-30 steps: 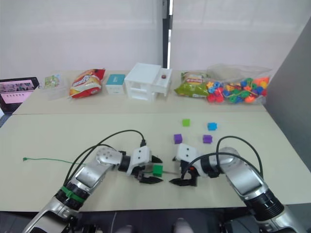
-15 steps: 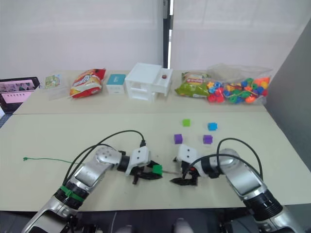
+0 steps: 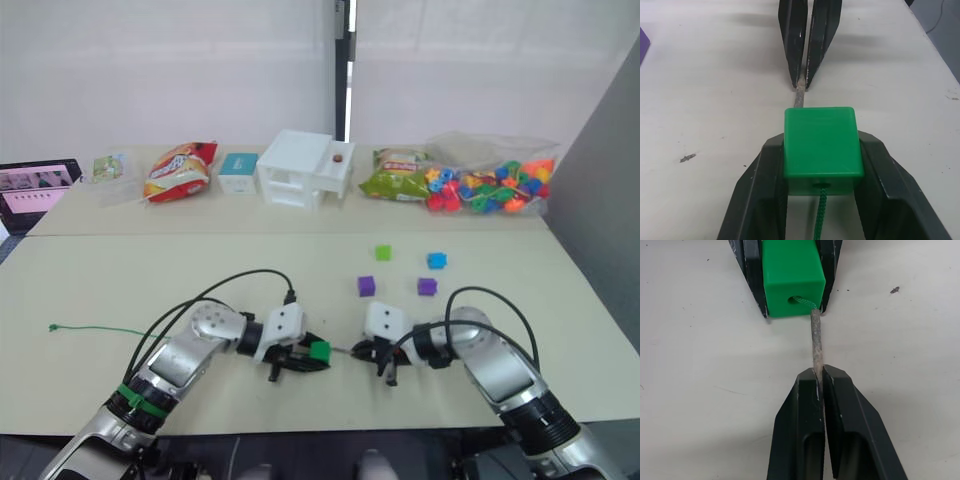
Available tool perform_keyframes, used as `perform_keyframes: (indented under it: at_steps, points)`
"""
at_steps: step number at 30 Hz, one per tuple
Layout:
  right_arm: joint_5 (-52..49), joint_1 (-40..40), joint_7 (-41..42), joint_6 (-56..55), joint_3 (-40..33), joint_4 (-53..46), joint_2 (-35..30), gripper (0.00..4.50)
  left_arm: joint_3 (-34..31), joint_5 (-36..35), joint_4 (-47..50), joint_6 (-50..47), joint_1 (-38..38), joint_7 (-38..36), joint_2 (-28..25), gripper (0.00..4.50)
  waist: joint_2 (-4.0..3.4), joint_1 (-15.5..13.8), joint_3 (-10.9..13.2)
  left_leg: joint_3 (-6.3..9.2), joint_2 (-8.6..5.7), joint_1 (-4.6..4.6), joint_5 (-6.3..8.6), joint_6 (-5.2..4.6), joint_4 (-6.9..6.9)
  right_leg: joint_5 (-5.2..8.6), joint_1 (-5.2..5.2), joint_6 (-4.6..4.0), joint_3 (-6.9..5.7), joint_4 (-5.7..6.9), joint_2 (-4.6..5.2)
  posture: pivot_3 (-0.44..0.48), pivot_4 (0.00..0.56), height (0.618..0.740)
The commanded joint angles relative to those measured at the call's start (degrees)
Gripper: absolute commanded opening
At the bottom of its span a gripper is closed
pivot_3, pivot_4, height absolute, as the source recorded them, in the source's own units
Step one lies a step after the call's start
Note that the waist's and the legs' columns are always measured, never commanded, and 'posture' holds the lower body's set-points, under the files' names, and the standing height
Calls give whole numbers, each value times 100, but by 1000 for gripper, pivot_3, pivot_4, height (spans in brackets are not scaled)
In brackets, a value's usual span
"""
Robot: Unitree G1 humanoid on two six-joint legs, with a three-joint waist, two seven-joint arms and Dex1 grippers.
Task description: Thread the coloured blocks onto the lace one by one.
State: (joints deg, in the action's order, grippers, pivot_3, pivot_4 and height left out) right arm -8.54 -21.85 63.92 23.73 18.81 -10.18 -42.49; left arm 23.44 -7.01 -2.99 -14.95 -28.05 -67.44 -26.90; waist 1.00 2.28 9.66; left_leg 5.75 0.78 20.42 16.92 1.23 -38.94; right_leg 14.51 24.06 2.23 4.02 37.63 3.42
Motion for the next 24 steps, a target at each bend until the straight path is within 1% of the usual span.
perform_keyframes:
  at_steps: [1, 5, 6, 7, 9, 11, 14, 15, 19, 24]
  points:
    - [-21, -20, 33, 12, -92, -190, -37, 0, -326, -169, 220, 42, 158, -49, -244, 1203, 0, 16, 0, 0, 0, 0, 0, 0, 0, 0, 1, 0, 0, 0, 0, 0, 150, 740]
    - [-60, -90, 130, 175, -97, -469, -138, 0, -986, -445, 139, 275, 629, -329, -1001, 1203, -1, 60, 0, 0, 5, -3, 0, 0, 5, 0, 9, 0, 1, 5, -3, 0, 150, 740]
    - [-70, -96, 176, 217, -87, -558, -180, 0, -1200, -515, -24, 426, 708, -422, -1236, 1203, -1, 57, 0, -1, 7, -4, 0, 0, 6, 0, 9, 0, 1, 5, -4, 0, 150, 740]
    - [-90, -109, 211, 283, -83, -657, -218, 0, -1462, -587, -313, 664, 770, -587, -1534, 1203, -1, 53, 0, -1, 7, -6, 0, 0, 7, 0, 8, 0, 1, 5, -4, 0, 150, 740]
    - [-111, -130, 265, 387, -70, -795, -273, 0, -1786, -679, -763, 1019, 822, -813, -1907, 1203, -1, 53, 1, -1, 8, -6, 0, 0, 7, 0, 9, 0, 0, 3, -5, 0, 150, 740]
    - [-109, -172, 299, 470, -61, -887, -304, 0, -2098, -776, -1416, 1380, 784, -1055, -2240, 1203, -3, 33, 1, -1, 6, -7, 0, 0, 7, 0, 7, 0, -1, 2, -3, 0, 150, 740]
    - [-130, -287, 331, 556, -58, -938, -325, 0, -2293, -516, -2632, 2268, 750, -1609, -2962, 1203, -2, 26, 2, -4, 5, -3, 0, 0, 7, 0, 9, 0, -2, -1, -1, 0, 150, 740]
    - [-143, -319, 341, 567, -62, -926, -326, 0, -2320, -497, -2915, 2446, 723, -1757, -3100, 1203, -2, 26, 2, -4, 5, -2, 0, 0, 9, 0, 11, 0, -4, -2, -1, 0, 150, 740]
    - [-116, -373, 387, 495, -60, -809, -363, 0, -2396, -456, -3498, 2737, 603, -1911, -3268, 1203, -5, -5, 3, -5, 4, -1, 1, -1, 15, 0, 11, 0, -5, -4, 1, 0, 150, 740]
    - [-71, -465, 446, 415, -10, -663, -347, 0, -2453, -368, -3752, 2985, 488, -1876, -3246, 1203, -3, 6, 3, -6, 5, 3, 1, -1, 10, 0, 12, 0, -7, -2, 1, 0, 150, 740]
